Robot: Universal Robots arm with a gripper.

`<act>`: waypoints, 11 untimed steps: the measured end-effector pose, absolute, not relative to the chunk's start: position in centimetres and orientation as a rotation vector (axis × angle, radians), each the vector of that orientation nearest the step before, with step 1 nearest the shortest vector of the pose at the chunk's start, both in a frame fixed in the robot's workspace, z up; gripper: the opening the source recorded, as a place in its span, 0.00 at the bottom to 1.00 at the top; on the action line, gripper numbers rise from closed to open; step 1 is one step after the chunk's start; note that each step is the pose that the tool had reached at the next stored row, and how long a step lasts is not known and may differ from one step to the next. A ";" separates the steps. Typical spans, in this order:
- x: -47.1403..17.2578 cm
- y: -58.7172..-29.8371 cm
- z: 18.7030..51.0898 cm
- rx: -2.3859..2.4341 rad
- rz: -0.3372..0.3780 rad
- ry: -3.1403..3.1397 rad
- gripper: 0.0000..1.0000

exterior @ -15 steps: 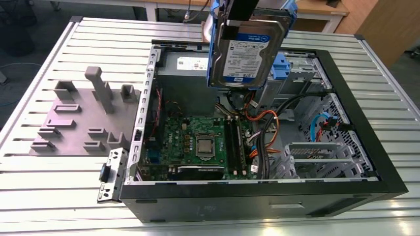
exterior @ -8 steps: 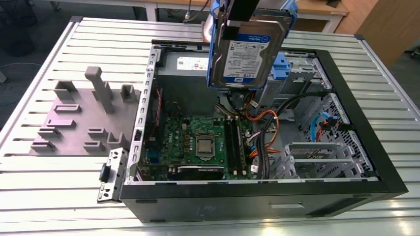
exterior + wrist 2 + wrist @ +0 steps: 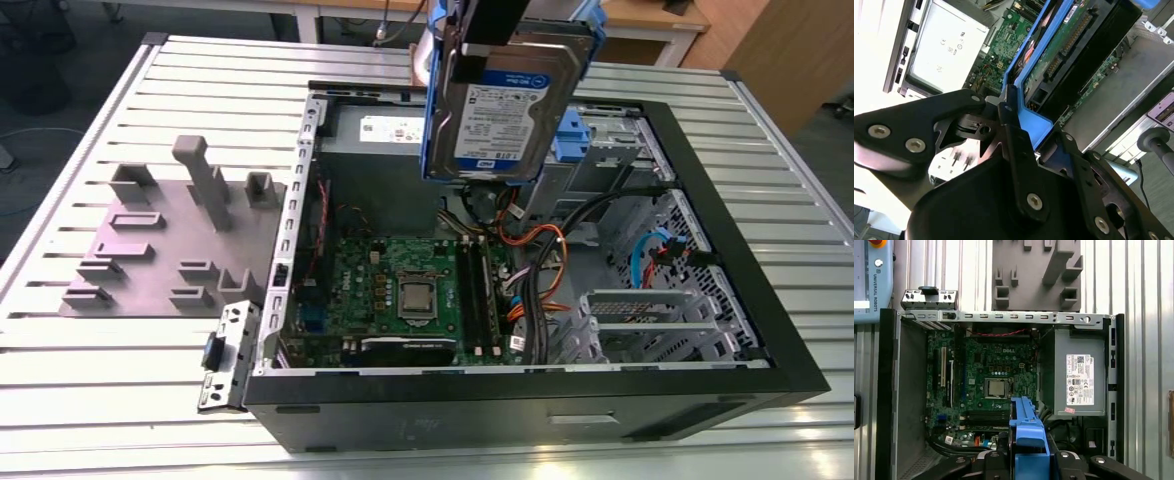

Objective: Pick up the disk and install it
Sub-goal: 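Insert the disk into the insertion slot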

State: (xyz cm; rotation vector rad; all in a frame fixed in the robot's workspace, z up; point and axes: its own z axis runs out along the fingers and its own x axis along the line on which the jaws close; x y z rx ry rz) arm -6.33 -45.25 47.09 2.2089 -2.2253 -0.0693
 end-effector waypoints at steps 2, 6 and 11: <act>-6.3 -45.3 47.1 2.209 -0.069 -2.225 0.36; -6.3 -45.5 47.1 2.209 -0.069 -2.225 0.36; -6.3 -45.7 47.1 2.209 -0.069 -2.225 0.36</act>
